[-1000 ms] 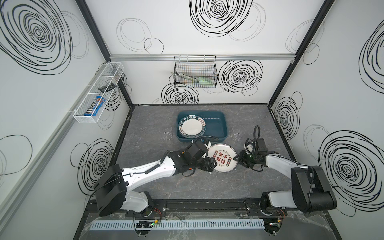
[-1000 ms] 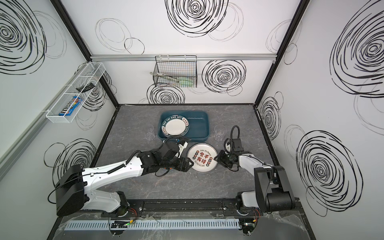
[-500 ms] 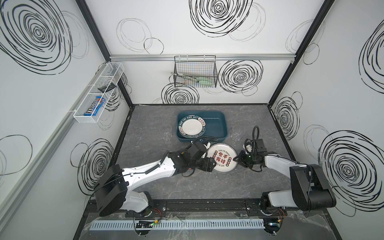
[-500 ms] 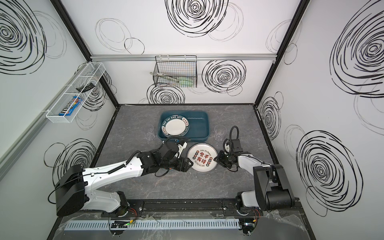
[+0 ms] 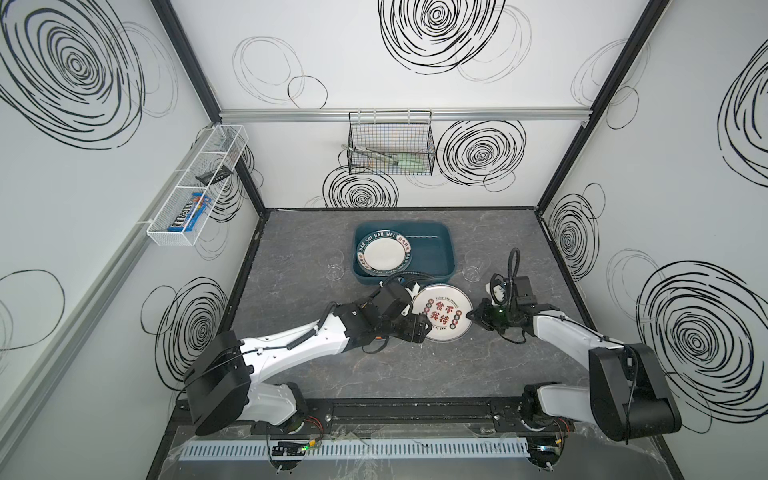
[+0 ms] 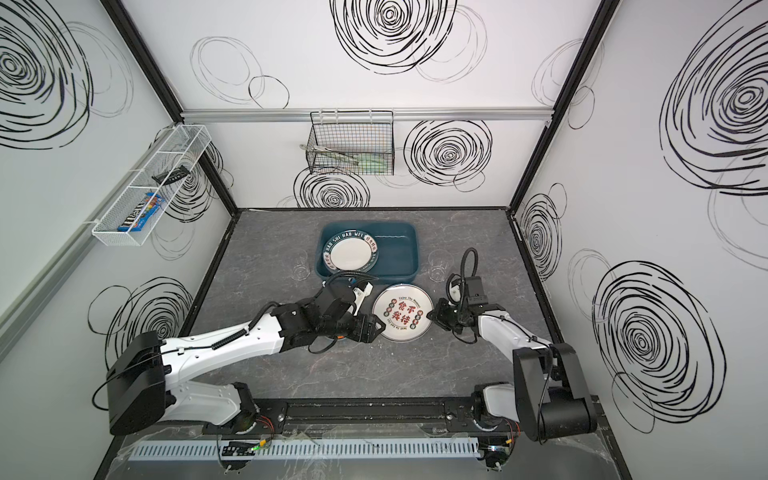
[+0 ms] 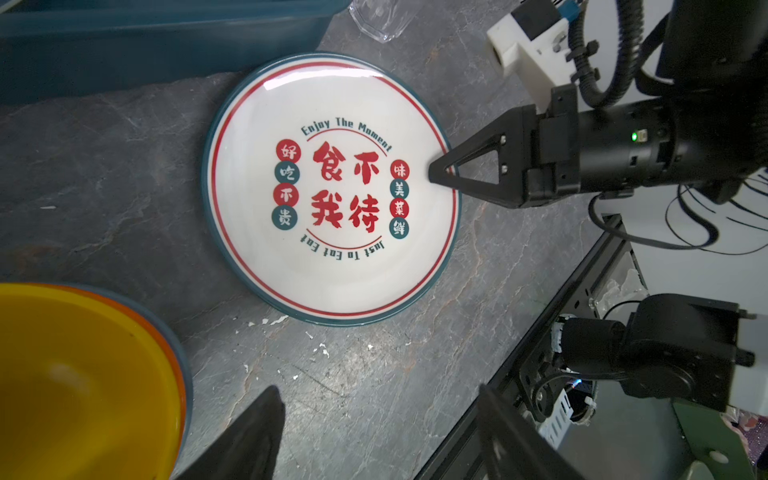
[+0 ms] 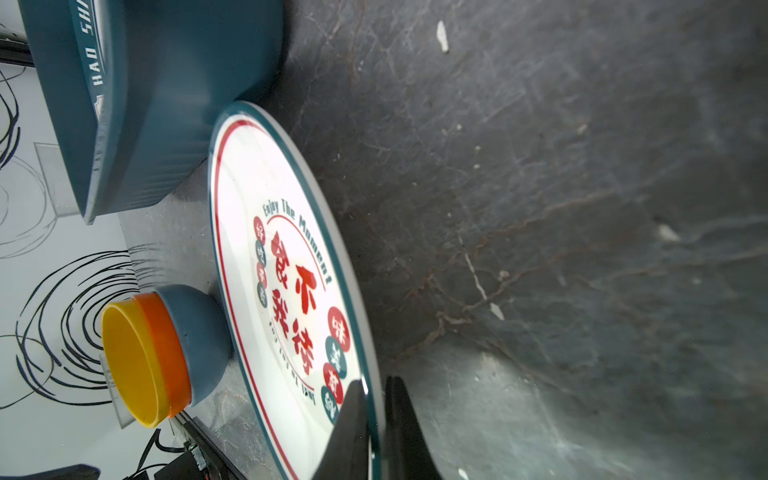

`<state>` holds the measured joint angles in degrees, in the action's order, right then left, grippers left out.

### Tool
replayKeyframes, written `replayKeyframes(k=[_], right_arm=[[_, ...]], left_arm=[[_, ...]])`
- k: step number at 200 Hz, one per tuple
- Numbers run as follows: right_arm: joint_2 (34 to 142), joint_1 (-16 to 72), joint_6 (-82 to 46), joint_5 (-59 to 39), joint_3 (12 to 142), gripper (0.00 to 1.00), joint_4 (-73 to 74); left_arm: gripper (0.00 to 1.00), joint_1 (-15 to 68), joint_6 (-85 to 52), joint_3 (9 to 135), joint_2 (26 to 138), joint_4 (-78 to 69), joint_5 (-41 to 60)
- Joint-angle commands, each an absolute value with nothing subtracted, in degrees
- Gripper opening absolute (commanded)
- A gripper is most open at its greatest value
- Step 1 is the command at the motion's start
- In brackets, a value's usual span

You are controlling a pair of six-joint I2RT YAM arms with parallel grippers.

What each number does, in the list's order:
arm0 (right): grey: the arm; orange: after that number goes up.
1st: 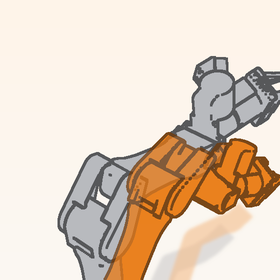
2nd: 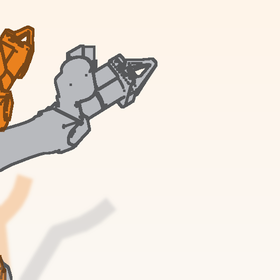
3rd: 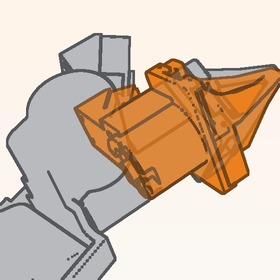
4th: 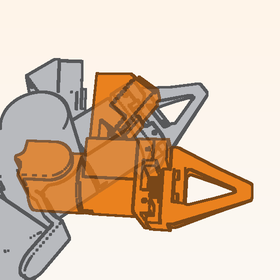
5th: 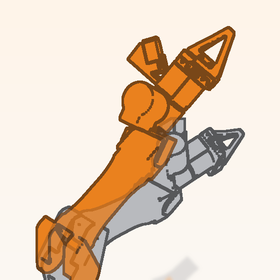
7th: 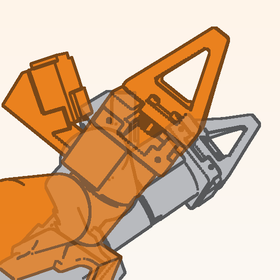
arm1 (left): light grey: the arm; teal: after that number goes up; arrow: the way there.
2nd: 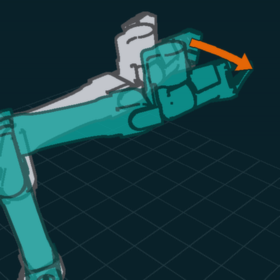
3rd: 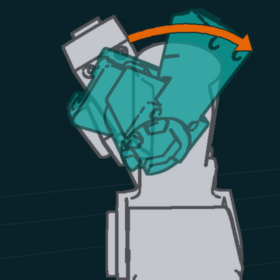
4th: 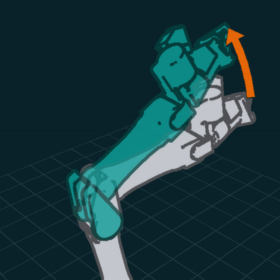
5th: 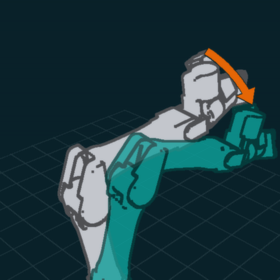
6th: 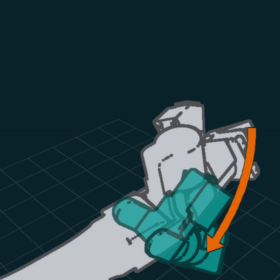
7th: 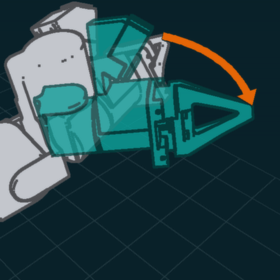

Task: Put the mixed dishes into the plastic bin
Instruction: 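Pinch the red-printed plate's rim with the right gripper while the left braces it, then lift and tilt the red-printed plate with the right gripper toward the bin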

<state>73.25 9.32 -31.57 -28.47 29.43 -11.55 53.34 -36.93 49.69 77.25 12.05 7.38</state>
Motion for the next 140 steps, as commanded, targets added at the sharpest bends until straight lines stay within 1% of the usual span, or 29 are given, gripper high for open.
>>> replayKeyframes(k=[1, 82, 140], right_arm=[[71.55, 9.51, -29.89, -24.52, 30.73, 0.01, -17.82], [65.34, 9.58, -28.48, -25.19, 34.56, 0.0, -24.6], [60.91, 9.49, -27.74, -26.78, 40.02, 0.0, -30.18]], left_arm=[[0.77, 52.59, -37.28, 49.05, 75.17, 10.7, 6.44], [0.77, 50.56, -38.14, 47.83, 72.22, 9.94, 7.03], [0.78, 48.52, -38.54, 47.55, 70.01, 9.77, 7.49]])
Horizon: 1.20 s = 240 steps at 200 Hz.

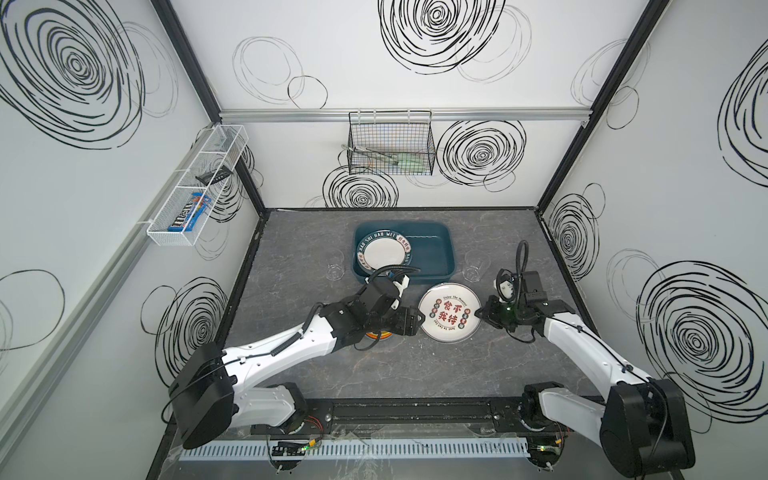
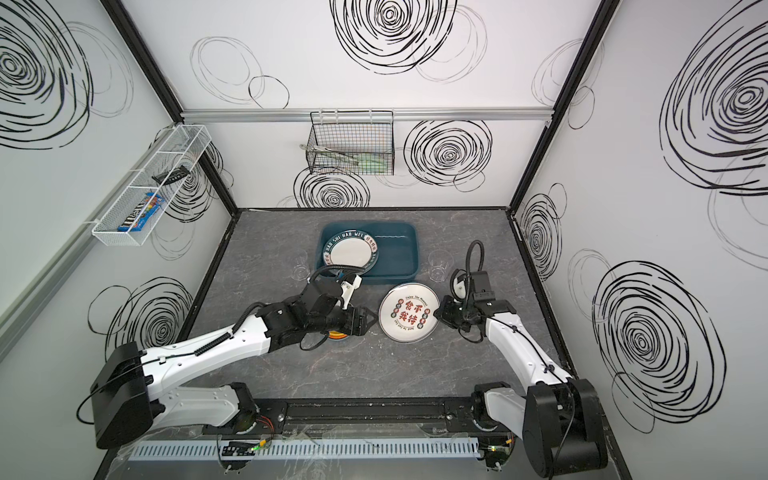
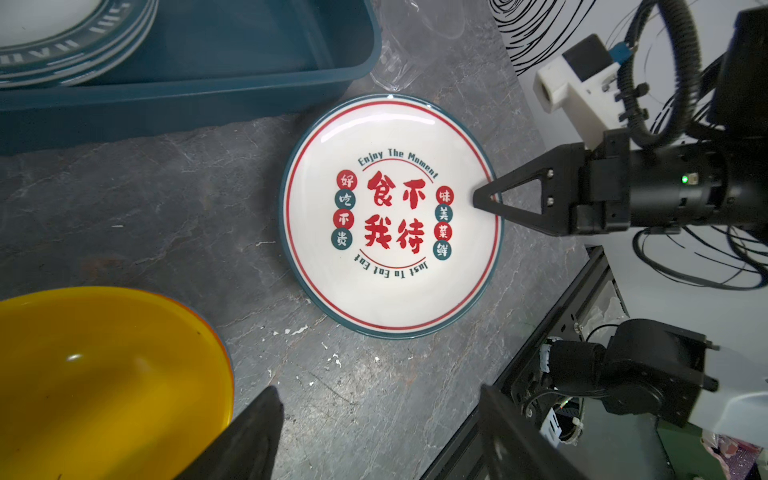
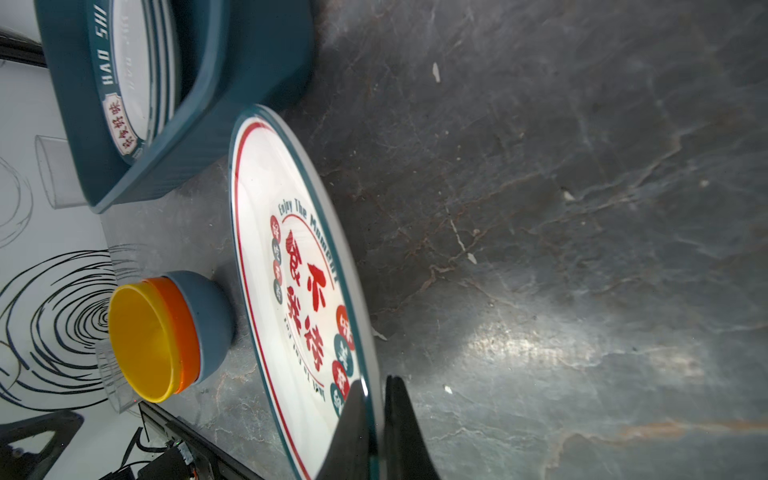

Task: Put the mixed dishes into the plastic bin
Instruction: 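Lift and tilt the red-printed plate with the right gripper toward the bin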

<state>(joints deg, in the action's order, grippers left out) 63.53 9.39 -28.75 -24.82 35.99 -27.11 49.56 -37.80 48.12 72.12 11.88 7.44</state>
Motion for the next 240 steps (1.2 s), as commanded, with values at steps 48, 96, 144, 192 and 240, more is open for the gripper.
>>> replayKeyframes(k=[48, 96, 144, 192, 240], right_arm=[[59.26, 9.49, -27.15, -29.2, 42.82, 0.0, -30.96], [60.58, 9.58, -28.3, -31.39, 46.15, 0.0, -28.49], [65.93, 11.12, -30.99, -31.51, 50.59, 0.0, -24.52], [73.89, 14.47, -33.13, -29.37, 55.78, 0.0, -20.56], [81.96, 16.28, -35.32, -28.0, 60.94, 0.0, -17.4]], left_arm=[[0.81, 46.69, -38.92, 47.02, 67.97, 9.64, 7.47], [0.82, 43.09, -39.03, 46.76, 64.66, 10.42, 8.67], [0.82, 37.76, -38.51, 47.01, 62.45, 12.7, 10.26], [0.83, 32.09, -38.58, 47.62, 61.92, 14.95, 12.08], [0.84, 28.11, -38.24, 49.0, 63.43, 16.44, 13.44]])
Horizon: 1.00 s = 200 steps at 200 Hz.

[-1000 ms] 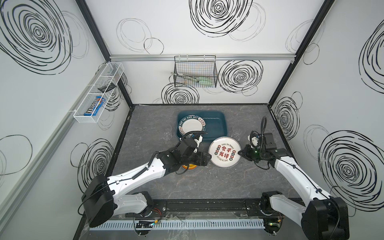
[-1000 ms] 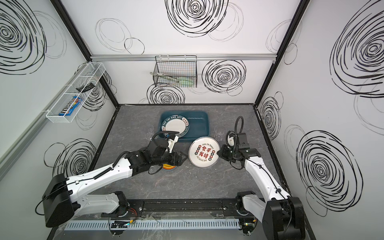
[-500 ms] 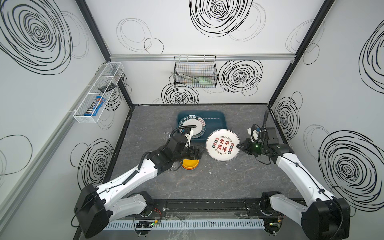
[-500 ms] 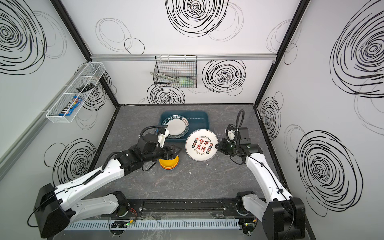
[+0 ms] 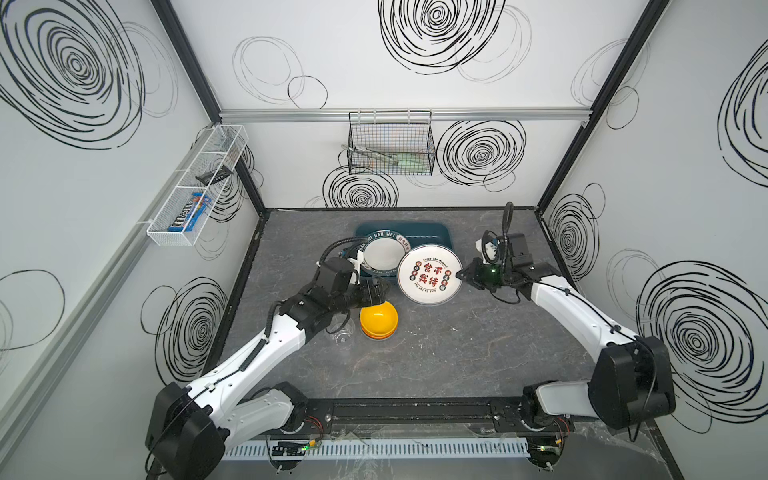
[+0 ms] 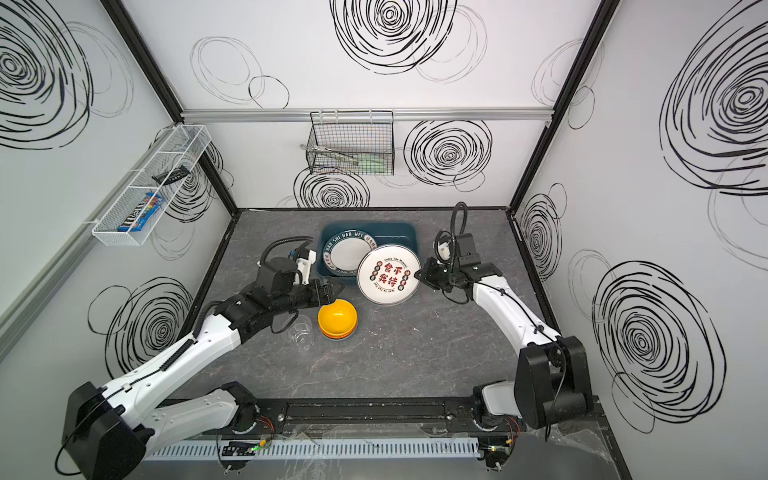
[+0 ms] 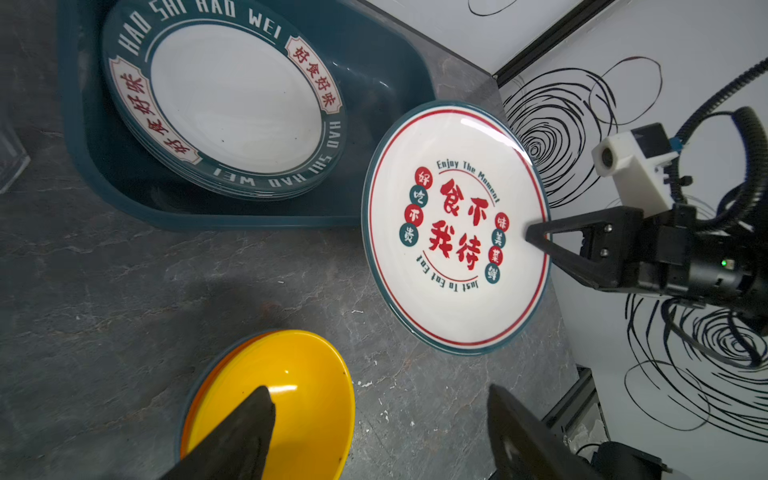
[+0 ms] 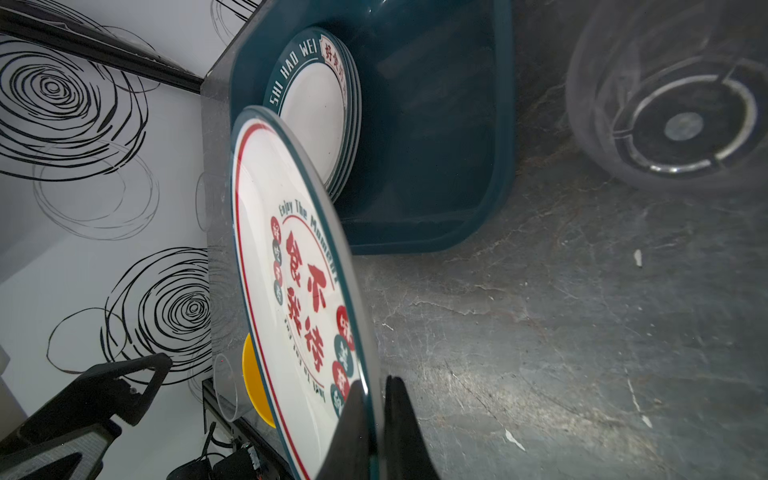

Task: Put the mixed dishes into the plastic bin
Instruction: 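Lift and tilt the red-printed plate with the right gripper toward the bin, then lower the red-printed plate onto the teal plates in the bin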

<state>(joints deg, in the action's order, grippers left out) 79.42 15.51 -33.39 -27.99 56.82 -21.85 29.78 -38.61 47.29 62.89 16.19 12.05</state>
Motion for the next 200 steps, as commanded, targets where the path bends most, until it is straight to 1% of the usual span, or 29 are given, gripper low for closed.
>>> replayKeyframes(k=[1, 100, 200], right_arm=[[82.11, 16.36, -35.32, -27.93, 61.06, 0.0, -17.4], [100.18, 17.48, -37.61, -27.08, 76.53, 0.0, -17.1], [113.79, 19.76, -39.16, -25.63, 88.94, 0.0, -18.12]], left_arm=[[0.84, 28.03, -38.24, 49.02, 63.45, 16.48, 13.44], [0.84, 23.92, -38.06, 49.83, 65.47, 16.52, 14.3], [0.84, 22.24, -38.32, 49.57, 66.45, 16.03, 15.51]])
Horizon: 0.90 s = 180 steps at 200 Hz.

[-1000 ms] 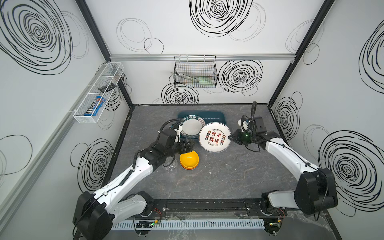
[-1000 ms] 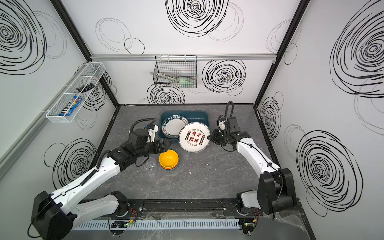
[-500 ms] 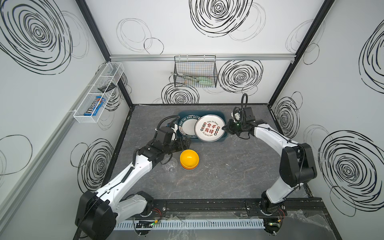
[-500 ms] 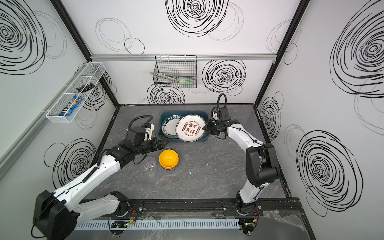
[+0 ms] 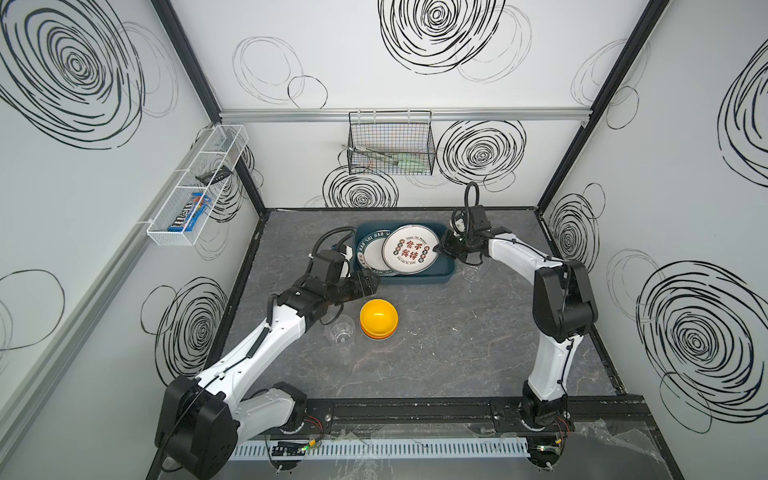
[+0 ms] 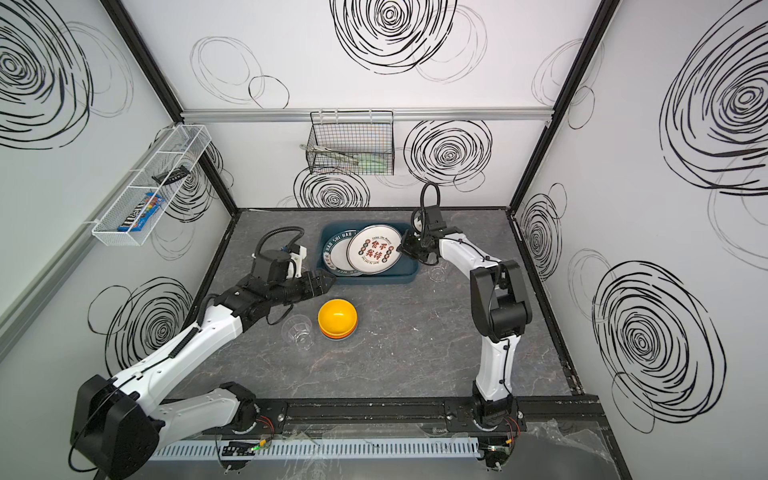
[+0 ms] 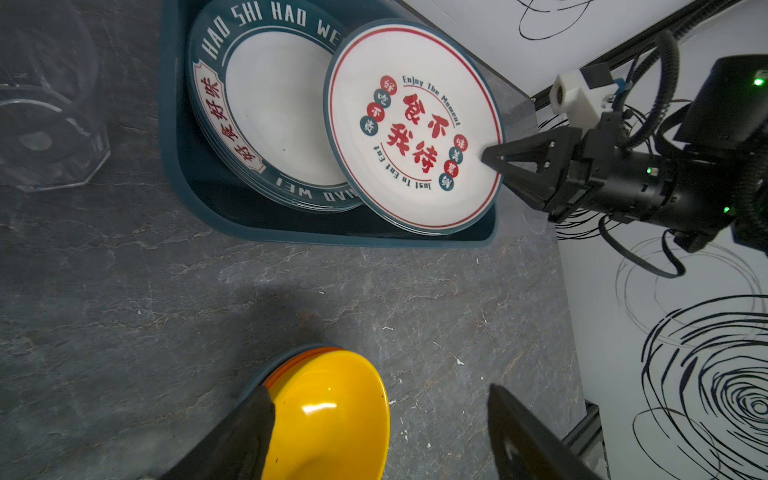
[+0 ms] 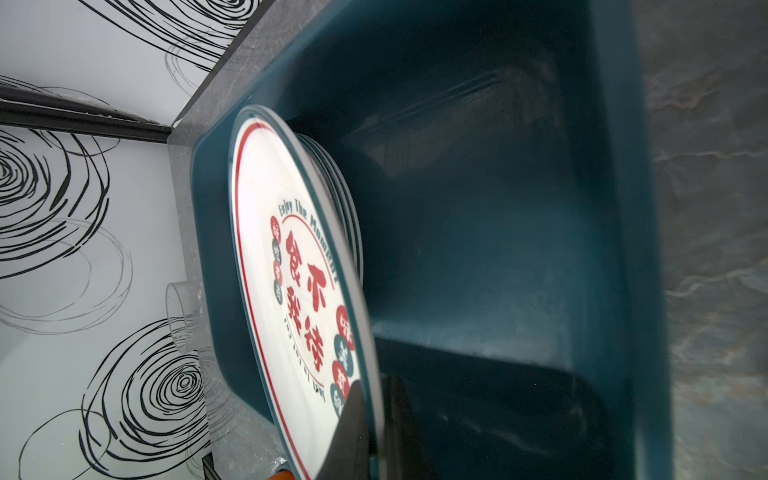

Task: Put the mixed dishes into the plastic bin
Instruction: 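Lower the red-printed plate onto the teal plates in the bin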

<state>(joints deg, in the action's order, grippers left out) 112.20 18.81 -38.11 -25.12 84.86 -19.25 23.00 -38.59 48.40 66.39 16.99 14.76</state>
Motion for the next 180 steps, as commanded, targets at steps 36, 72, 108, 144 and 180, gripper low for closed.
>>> replayKeyframes(k=[36, 72, 108, 144, 180], right_arm=[[117.68, 20.8, -39.5, -25.06, 93.63, 0.0, -19.36], [121.01, 21.46, -39.88, -24.52, 97.47, 0.0, -20.25], [123.8, 22.14, -39.91, -24.44, 100.88, 0.0, -21.59], [125.3, 22.59, -39.92, -24.19, 102.02, 0.0, -21.88], [126.54, 22.88, -39.92, -24.0, 102.56, 0.0, -22.15]], left_arm=[[0.84, 21.8, -38.41, 48.87, 65.96, 16.15, 15.75], [0.84, 21.38, -38.54, 48.19, 65.49, 15.87, 16.21], [0.84, 20.92, -38.72, 47.55, 64.96, 15.6, 16.69], [0.84, 20.39, -38.76, 46.76, 64.39, 15.16, 17.22], [0.84, 20.04, -38.94, 46.14, 64.08, 14.81, 17.49]])
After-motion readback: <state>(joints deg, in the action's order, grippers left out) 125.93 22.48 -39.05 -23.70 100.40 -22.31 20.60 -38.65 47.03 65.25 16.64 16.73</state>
